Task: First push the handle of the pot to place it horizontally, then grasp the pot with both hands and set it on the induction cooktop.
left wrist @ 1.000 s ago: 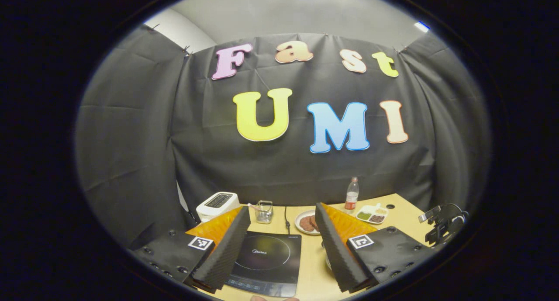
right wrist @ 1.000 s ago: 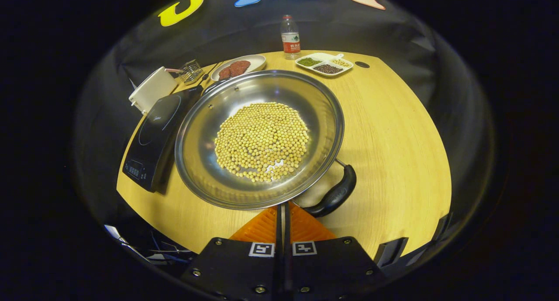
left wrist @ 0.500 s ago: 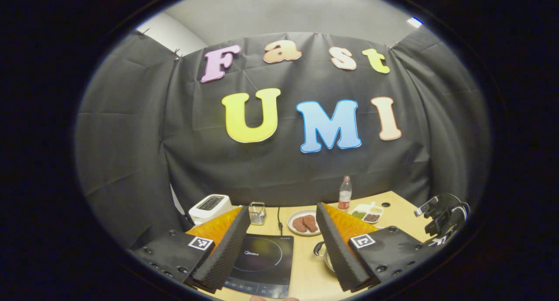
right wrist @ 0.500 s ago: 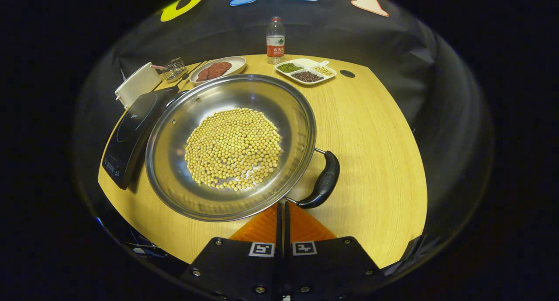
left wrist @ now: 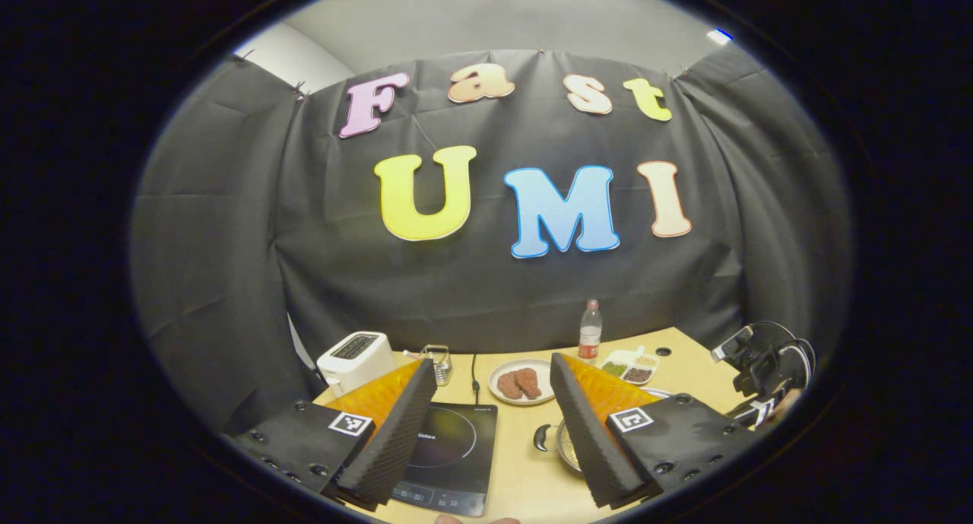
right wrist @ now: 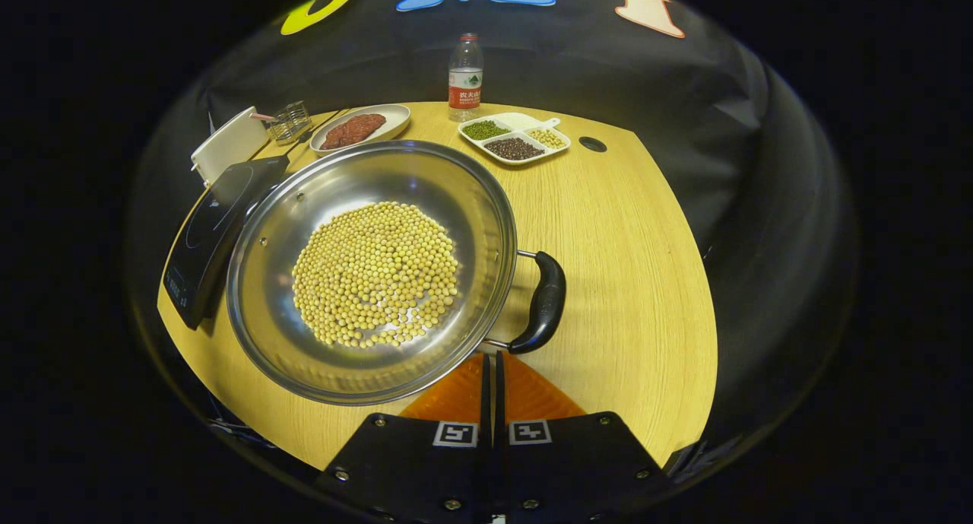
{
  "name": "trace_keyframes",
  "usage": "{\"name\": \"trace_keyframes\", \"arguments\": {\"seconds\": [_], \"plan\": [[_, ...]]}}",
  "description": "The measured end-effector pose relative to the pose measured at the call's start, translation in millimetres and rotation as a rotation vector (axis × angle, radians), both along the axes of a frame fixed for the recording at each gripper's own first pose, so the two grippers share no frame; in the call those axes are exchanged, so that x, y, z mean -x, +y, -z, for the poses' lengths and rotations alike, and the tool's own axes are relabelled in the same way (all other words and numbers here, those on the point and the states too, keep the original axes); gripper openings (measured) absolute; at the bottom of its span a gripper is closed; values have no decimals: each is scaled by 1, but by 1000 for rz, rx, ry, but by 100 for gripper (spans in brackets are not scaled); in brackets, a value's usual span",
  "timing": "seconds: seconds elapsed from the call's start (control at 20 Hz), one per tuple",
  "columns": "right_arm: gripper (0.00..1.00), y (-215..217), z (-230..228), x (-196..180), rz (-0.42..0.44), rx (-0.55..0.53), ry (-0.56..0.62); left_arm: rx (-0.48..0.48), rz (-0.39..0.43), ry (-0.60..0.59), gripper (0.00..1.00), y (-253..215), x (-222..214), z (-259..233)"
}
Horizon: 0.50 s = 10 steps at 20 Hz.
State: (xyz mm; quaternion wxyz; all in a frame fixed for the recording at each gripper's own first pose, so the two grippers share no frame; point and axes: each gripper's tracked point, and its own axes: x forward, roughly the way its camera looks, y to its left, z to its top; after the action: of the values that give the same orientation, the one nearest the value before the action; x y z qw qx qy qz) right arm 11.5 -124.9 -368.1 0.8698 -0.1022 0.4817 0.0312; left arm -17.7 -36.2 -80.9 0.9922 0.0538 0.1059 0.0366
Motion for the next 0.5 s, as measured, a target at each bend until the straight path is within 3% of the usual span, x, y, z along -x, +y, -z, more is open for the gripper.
{"name": "trace_keyframes", "arguments": {"seconds": [0.25,0.5], "plan": [[1,-15,-1,-16,-31,28,-14,16,-17,30,94,-12,-5,15],[1,-21,-15,-12,-46,-17,-60,22,-8,64,98,-28,-7,36]]}}
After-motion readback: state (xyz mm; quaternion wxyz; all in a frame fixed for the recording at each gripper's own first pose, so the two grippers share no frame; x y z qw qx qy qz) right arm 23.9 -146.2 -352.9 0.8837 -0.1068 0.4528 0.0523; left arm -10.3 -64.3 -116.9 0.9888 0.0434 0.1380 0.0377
